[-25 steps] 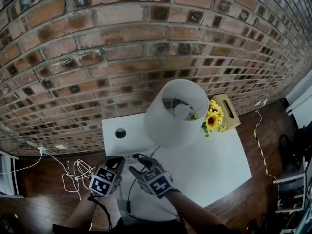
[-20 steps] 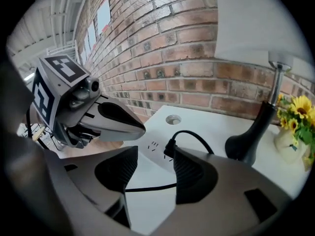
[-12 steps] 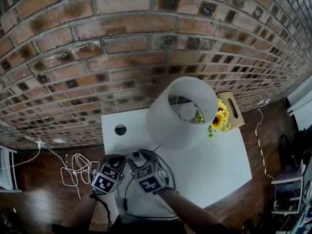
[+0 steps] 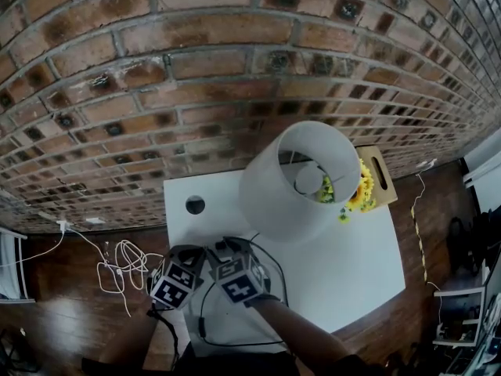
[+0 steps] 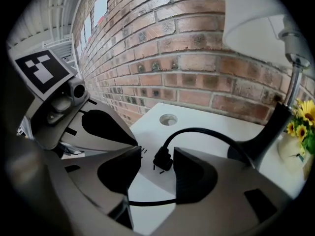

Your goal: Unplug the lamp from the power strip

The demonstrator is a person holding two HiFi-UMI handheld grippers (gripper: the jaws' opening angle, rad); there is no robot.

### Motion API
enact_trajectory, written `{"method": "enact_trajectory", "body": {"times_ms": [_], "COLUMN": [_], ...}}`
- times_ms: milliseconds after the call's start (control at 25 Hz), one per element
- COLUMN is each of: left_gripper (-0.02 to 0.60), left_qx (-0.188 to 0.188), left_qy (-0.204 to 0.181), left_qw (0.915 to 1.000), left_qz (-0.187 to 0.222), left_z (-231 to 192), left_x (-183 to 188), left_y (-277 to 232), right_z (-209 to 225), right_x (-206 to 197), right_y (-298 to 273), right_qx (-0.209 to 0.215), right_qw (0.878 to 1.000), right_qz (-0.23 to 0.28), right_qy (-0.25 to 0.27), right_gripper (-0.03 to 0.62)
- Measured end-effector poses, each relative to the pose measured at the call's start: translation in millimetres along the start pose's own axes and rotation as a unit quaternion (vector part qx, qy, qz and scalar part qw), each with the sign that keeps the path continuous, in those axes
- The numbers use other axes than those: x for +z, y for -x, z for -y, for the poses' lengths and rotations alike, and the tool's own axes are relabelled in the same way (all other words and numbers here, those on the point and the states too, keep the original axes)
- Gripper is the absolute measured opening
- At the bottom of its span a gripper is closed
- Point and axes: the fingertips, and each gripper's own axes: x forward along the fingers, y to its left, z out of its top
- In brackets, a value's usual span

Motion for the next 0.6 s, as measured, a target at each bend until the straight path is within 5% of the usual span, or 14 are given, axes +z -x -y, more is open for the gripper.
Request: {"method": "enact_trajectory", "body": {"times_ms": [120,240,600], "left_gripper": [0.003,0.005,0.014], "left_qx": [0.003,0.005,0.023], "left_qy": [-0.004,-0.005,-0.040], "left_qw": [1.0000,0.9999,0.9984], "left_qz": [-0.007,-0.008,-0.033], "left_z": [1.0,0.3,2.2], "left_x": [-3.2,-3.3,-4.5], "left_y": [-2.1,-2.7,-6.0], "right_z": [-0.8,4.4,5.3], "right_x": [-3.2,-4.7,-4.5], "right_y": [-2.4,-3.5,-3.7], "right_qx": [0.002,-0.008,-0.003], "right_qw": [1.000,0.999,0.998], "right_qz": [-0.013,-0.021,-0.023], "right_qy": [0.021,0.044,0.065], "right_gripper": [0.179,0.086,0.080]}}
